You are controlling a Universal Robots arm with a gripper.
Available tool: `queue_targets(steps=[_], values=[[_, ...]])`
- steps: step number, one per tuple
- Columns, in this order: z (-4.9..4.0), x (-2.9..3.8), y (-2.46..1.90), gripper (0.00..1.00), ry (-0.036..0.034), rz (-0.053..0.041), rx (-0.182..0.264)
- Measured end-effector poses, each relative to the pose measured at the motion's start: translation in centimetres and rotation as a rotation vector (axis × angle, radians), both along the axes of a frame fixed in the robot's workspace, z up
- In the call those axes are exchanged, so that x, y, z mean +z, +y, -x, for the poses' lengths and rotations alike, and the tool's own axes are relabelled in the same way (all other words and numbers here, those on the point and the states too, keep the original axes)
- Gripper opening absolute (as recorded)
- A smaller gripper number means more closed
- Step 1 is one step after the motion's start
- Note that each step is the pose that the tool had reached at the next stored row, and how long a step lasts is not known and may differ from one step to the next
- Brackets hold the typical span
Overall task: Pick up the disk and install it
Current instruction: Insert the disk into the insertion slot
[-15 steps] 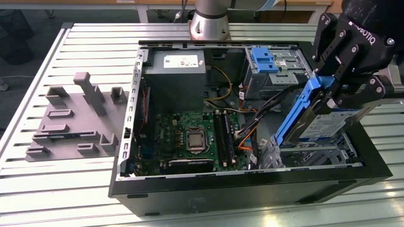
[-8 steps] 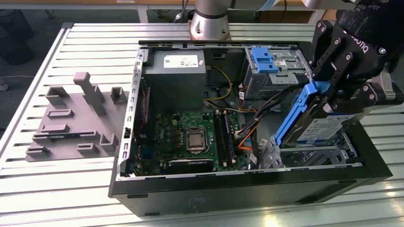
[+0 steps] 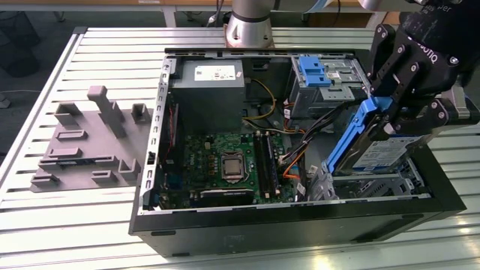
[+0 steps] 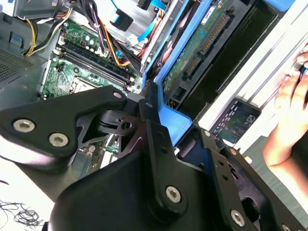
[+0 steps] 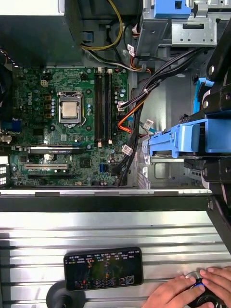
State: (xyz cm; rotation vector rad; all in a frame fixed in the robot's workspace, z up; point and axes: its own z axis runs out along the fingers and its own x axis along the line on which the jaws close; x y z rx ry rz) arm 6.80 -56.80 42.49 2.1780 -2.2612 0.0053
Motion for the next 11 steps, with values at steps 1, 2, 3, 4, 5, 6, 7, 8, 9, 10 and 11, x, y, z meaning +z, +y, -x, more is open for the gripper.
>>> queue_targets(steps=[1, 2, 3, 4, 5, 6, 7, 8, 9, 10, 11], values=[[0.0, 0.0, 0.0, 0.38, 0.0, 0.0002, 0.0], [0.0, 0.0, 0.0, 0.43, 0.0, 0.0002, 0.0], [0.0, 0.0, 0.0, 0.43, 0.0, 0.0001, 0.0], [0.0, -0.04, 0.0, 0.43, -0.0001, -0.0005, 0.0], [0.0, -0.07, 0.0, 0.5, 0.0, -0.0002, 0.0], [0.0, -0.23, 0.0, 0.5, 0.0, -0.0003, 0.0], [0.0, -0.41, -0.01, 0.5, 0.0, -0.0002, 0.0], [0.0, -0.59, 0.0, 0.5, 0.0, -0.0002, 0.0], [0.0, -0.76, 0.0, 0.5, 0.0, 0.0, 0.0], [0.0, -0.94, 0.0, 0.5, 0.0, 0.0, 0.0], [0.0, -1.13, 0.0, 0.49, 0.0001, 0.0, 0.0]])
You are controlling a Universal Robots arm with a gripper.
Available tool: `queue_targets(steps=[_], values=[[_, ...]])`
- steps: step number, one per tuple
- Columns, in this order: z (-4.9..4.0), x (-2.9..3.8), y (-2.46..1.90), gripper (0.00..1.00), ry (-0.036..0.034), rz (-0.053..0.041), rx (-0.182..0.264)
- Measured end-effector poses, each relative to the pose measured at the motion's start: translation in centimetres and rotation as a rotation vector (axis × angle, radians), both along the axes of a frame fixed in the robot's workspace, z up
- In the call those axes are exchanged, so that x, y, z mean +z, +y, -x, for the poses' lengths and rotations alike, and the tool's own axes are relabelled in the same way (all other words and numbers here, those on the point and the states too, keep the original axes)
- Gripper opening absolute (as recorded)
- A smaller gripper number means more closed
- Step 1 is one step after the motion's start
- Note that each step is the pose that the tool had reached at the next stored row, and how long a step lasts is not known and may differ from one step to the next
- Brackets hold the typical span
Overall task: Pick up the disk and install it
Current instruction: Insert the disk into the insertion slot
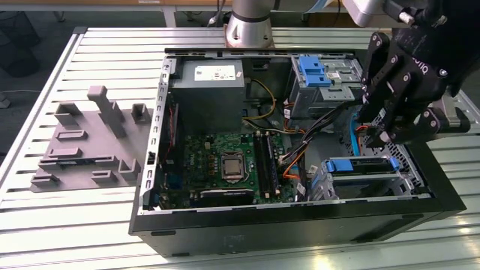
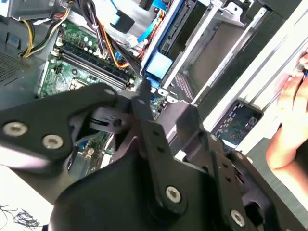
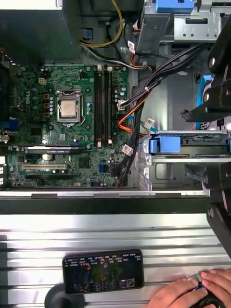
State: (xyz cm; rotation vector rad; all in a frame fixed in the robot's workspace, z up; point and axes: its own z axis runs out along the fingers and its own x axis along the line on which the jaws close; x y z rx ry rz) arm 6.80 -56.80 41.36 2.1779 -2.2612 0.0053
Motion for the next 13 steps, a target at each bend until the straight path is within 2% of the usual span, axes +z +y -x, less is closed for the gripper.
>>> queue_targets(steps=[1, 2, 3, 6, 9, 13], values=[[0.0, -0.18, 0.0, 0.42, 0.0, 0.0, 0.0], [0.0, -0.36, 0.0, 0.42, -0.0001, -0.0001, 0.0], [-0.01, -0.55, 0.0, 0.36, -0.0001, -0.0001, 0.0], [-0.02, -1.09, 0.0, 0.3, 0.0, -0.0001, 0.0], [-0.03, -1.58, 0.0, 0.13, -0.0001, 0.0, 0.0], [-0.03, -1.62, 0.0, 0.11, -0.0001, 0.0001, 0.0]])
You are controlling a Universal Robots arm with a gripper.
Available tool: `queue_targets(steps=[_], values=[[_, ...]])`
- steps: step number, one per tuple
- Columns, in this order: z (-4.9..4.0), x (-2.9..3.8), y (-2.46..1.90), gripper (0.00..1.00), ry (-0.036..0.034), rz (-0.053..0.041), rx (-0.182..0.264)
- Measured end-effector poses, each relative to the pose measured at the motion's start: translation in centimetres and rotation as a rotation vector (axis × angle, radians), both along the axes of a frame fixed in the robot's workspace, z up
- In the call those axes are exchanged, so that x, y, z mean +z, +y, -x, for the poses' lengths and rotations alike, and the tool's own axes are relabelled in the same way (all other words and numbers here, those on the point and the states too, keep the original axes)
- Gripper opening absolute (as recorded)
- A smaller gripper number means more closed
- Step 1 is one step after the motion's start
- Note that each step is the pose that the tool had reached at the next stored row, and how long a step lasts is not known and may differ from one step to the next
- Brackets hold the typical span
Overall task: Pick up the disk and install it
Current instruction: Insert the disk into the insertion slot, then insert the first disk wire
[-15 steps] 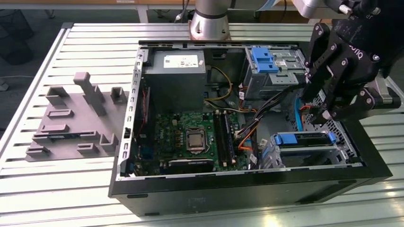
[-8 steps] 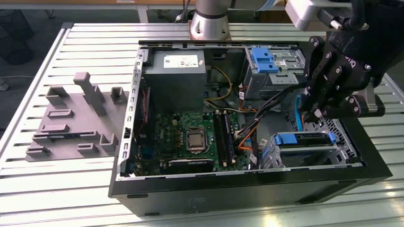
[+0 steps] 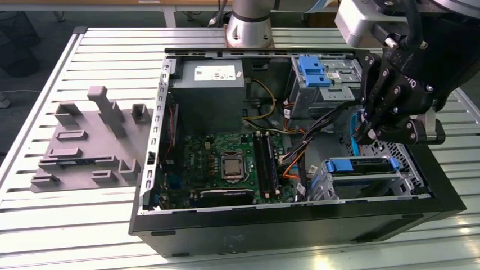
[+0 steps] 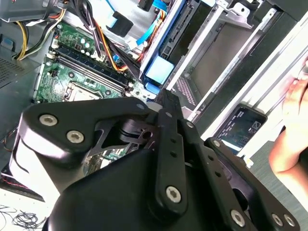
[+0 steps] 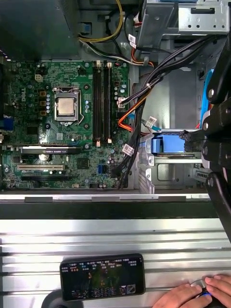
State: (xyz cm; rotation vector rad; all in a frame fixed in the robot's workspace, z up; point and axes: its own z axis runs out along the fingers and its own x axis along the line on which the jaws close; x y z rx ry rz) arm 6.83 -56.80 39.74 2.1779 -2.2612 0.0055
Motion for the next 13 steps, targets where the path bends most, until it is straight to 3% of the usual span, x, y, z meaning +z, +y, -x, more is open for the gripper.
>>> queue_targets(steps=[13], values=[[0.0, -0.42, 0.0, 0.11, 0.0, -0.0001, 0.0]])
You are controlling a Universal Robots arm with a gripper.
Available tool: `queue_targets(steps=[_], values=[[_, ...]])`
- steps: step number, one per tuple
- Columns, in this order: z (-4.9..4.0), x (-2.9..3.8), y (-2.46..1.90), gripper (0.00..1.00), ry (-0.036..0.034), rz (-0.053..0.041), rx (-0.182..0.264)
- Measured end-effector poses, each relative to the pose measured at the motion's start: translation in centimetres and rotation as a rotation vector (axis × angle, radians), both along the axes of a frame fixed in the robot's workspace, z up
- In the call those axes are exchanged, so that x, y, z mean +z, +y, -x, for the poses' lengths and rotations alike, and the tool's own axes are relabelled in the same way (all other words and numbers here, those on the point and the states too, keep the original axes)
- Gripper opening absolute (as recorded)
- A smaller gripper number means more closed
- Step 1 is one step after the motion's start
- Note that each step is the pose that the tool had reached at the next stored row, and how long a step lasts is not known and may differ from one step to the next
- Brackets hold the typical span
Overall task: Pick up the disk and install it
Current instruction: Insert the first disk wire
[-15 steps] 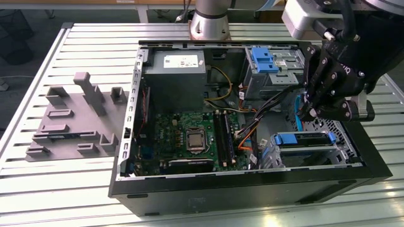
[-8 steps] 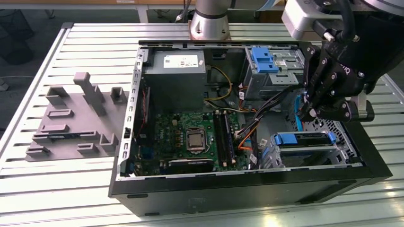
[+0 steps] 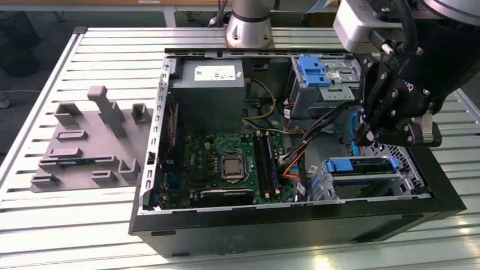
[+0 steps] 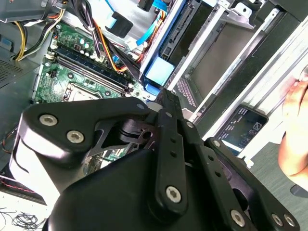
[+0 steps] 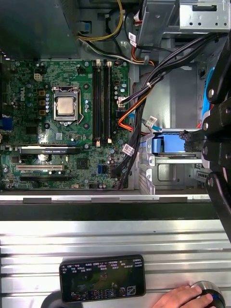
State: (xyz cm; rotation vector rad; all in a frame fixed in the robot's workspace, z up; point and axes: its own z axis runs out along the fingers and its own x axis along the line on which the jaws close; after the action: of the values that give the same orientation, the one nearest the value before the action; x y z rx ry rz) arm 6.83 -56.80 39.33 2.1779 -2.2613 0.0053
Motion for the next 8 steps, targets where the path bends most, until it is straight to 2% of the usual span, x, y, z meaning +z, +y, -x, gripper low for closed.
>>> queue_targets(steps=[8], values=[[0.0, -0.02, 0.0, 0.11, 0.0, 0.0, 0.0]])
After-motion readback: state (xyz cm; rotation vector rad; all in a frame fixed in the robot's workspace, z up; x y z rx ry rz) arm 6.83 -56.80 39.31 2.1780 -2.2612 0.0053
